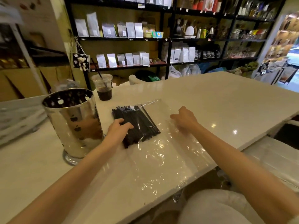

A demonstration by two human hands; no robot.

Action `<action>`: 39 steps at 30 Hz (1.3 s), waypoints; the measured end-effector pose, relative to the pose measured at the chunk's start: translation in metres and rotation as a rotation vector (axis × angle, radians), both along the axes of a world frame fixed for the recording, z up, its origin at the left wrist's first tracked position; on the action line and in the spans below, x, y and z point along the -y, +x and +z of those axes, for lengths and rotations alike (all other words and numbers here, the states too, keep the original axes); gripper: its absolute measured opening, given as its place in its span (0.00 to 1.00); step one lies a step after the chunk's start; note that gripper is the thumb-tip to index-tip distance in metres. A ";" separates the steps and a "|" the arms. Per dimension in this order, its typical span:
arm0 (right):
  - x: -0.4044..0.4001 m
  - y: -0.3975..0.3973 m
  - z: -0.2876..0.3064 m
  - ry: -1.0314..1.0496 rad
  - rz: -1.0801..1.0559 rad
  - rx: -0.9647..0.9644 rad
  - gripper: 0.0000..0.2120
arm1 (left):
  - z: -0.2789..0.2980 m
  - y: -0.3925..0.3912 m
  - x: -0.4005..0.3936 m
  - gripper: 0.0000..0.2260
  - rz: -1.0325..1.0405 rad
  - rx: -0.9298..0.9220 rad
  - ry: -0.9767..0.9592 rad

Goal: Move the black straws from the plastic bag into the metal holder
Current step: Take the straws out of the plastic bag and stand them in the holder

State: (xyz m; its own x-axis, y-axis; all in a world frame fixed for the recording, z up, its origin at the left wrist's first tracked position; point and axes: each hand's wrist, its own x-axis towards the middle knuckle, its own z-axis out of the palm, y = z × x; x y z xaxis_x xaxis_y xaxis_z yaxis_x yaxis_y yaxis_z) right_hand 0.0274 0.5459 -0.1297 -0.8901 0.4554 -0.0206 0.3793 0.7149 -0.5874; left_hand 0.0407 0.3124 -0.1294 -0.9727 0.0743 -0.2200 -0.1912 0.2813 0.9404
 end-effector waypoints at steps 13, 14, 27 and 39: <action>0.008 -0.026 0.011 -0.052 -0.057 0.068 0.10 | 0.014 -0.007 0.000 0.17 0.148 0.243 0.508; 0.010 -0.026 0.012 0.015 -0.061 0.069 0.12 | 0.013 -0.008 0.001 0.17 0.151 0.250 0.510; 0.047 -0.034 0.140 0.271 0.283 -0.346 0.09 | 0.024 -0.013 -0.010 0.08 0.095 0.352 0.740; 0.066 -0.013 0.223 0.144 0.520 -0.489 0.09 | 0.036 0.005 -0.018 0.28 -0.046 0.508 1.044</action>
State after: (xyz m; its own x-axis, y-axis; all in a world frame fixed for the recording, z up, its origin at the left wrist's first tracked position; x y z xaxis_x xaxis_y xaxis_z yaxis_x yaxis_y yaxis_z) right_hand 0.0146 0.4802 0.0931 -0.8842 -0.0604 0.4632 -0.3120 0.8144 -0.4894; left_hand 0.0459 0.3299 -0.0938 -0.7816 0.4825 -0.3954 -0.6229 -0.5690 0.5369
